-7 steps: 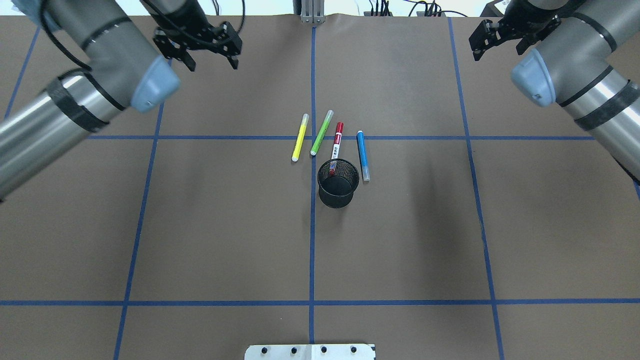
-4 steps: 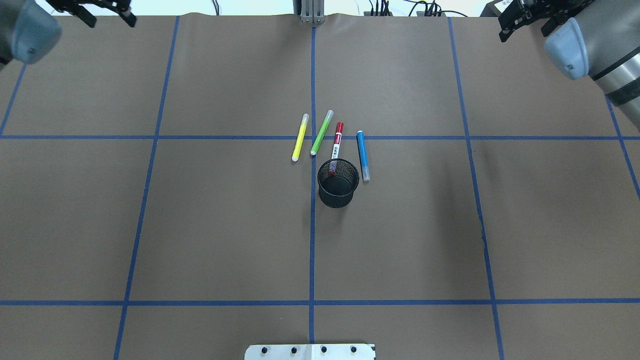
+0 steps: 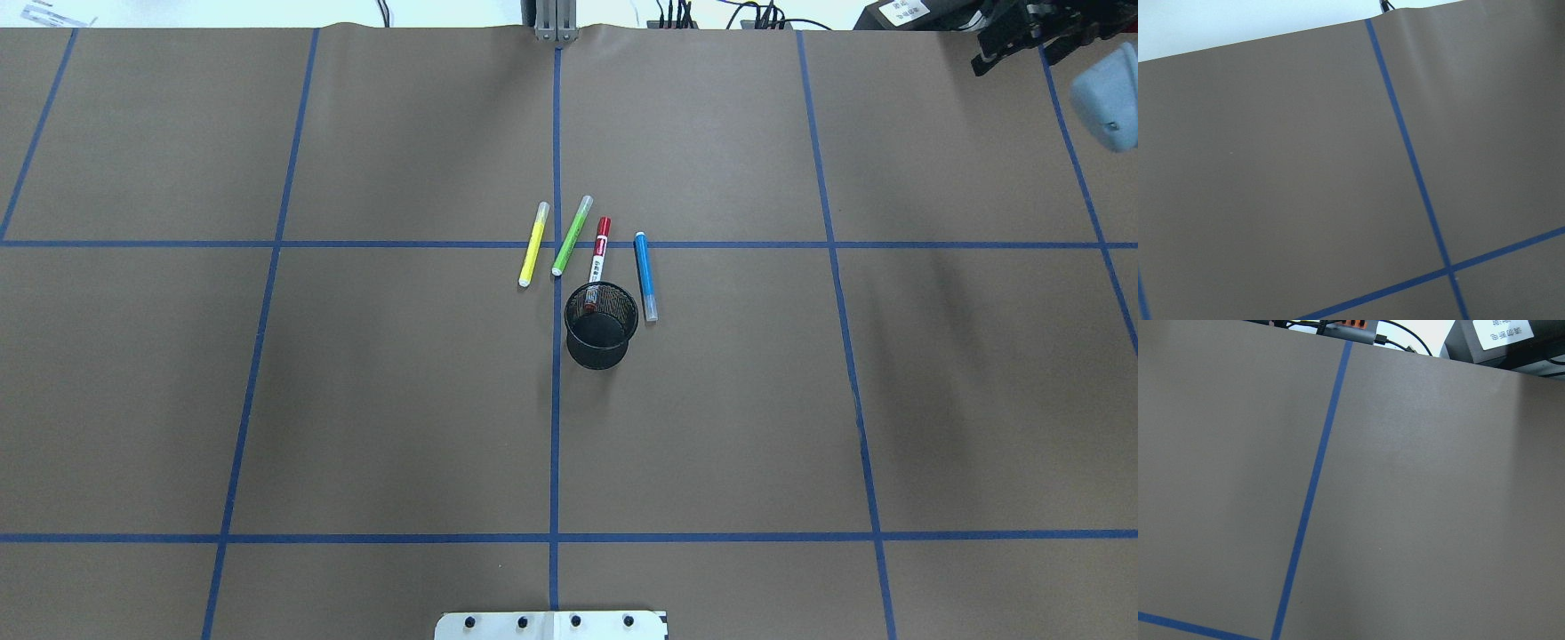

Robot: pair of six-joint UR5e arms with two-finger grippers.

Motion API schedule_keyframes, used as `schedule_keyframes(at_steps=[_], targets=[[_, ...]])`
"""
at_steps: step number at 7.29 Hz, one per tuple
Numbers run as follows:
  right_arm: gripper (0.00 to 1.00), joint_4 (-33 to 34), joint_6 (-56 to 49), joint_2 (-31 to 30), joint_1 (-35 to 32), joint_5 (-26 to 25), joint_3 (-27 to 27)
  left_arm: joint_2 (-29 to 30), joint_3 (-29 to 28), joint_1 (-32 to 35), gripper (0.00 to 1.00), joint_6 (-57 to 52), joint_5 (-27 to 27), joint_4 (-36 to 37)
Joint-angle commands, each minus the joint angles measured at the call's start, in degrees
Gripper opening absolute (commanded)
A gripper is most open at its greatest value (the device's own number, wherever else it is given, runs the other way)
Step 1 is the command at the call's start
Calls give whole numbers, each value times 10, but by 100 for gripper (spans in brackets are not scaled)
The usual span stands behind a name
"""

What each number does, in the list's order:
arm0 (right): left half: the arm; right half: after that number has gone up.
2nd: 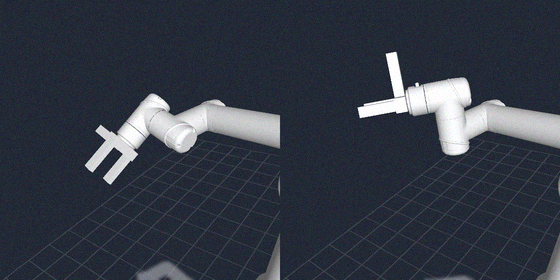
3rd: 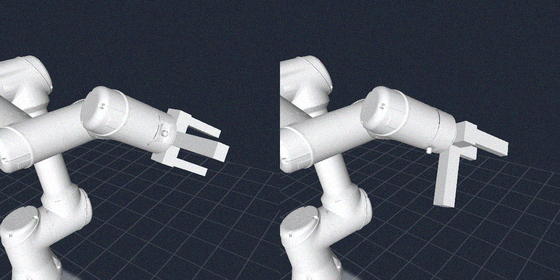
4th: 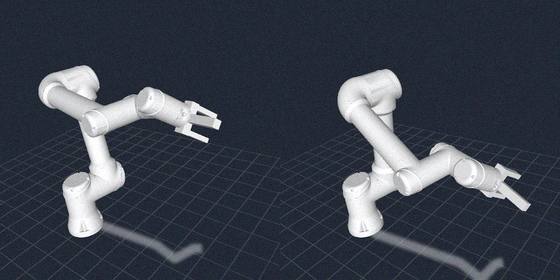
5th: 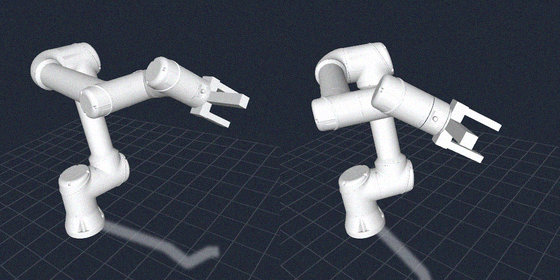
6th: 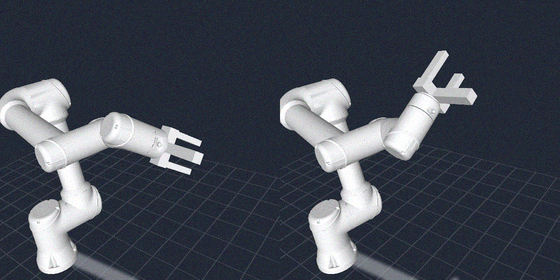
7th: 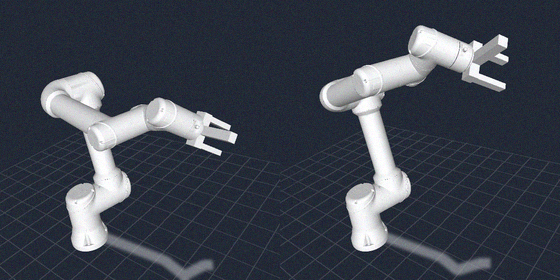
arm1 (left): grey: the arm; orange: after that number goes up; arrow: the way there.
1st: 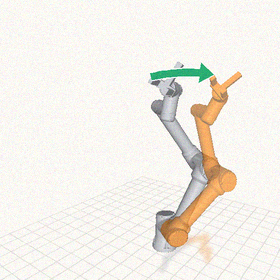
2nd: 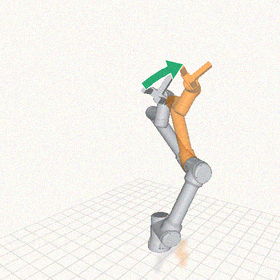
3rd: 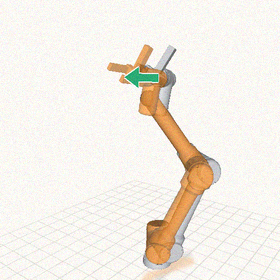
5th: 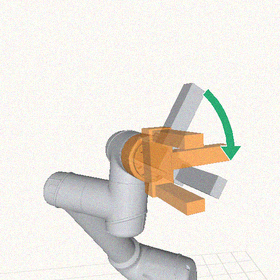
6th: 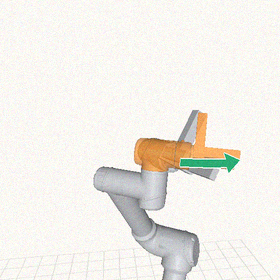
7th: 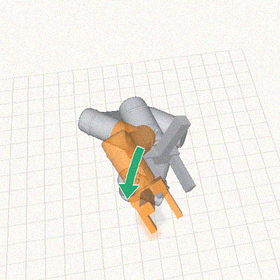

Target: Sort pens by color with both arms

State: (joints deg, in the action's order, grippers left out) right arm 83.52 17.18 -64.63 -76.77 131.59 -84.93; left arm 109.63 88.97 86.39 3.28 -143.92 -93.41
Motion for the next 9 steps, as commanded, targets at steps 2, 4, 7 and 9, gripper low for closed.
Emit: schedule_keyframes(at_steps=[2,4,7,9], targets=[[99,-35,-92,-104,-94,51,-8,-82,4,111,100,-130,-25,0],[99,-35,-112,-154,-125,67,-26,-132,30,145,100,-158,-25,0],[99,-31,-113,-231,-131,80,-100,-190,81,163,100,-158,-23,5],[99,-33,-113,-237,-131,71,-96,-210,90,169,100,-158,-24,3]])
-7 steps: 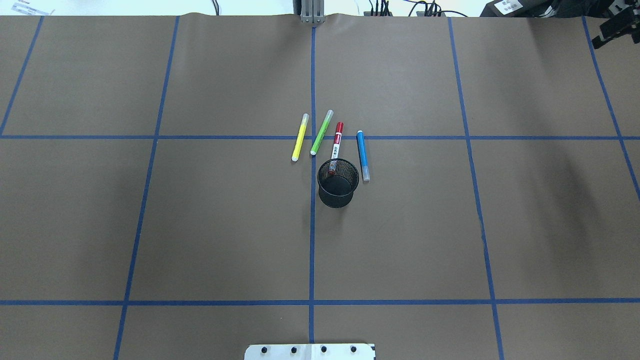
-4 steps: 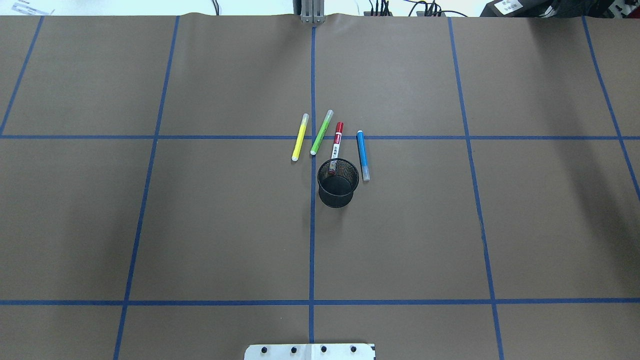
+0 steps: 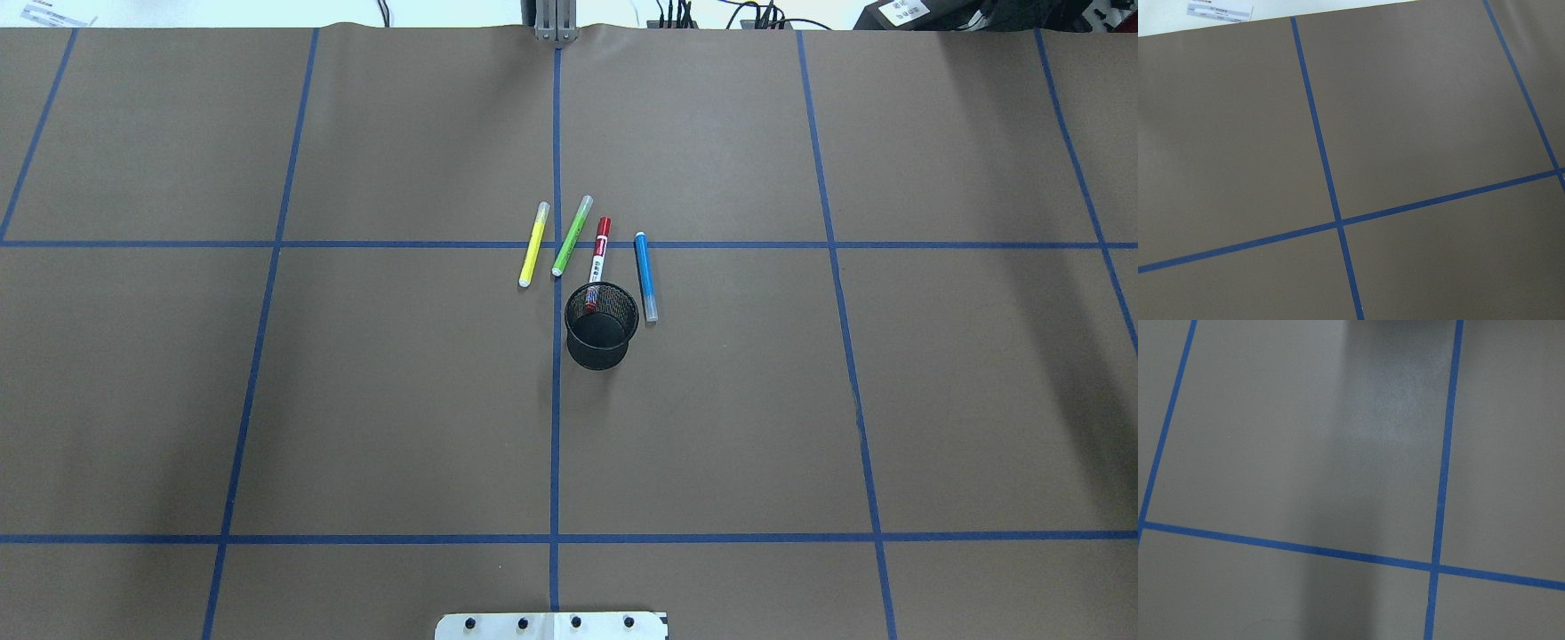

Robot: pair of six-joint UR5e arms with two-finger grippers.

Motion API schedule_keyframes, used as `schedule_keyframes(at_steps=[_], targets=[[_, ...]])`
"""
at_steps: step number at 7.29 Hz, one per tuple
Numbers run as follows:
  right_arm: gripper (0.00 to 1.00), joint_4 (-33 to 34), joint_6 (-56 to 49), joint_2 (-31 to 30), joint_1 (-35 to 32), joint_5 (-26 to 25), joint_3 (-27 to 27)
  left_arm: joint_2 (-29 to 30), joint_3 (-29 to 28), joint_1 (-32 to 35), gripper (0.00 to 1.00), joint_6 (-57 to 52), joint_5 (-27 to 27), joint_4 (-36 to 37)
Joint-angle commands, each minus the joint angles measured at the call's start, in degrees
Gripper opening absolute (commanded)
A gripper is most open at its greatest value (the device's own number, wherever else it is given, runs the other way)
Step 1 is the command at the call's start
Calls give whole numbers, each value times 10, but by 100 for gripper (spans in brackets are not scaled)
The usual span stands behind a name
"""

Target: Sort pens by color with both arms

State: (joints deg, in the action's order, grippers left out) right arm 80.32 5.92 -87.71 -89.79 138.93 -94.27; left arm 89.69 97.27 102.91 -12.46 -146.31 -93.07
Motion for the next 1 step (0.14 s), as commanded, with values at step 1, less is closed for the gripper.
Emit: schedule_keyframes(at_steps=[1], targets=[[99,-1,0,-7,-1,-5,-8,-11,7,4,100,0,1,1]])
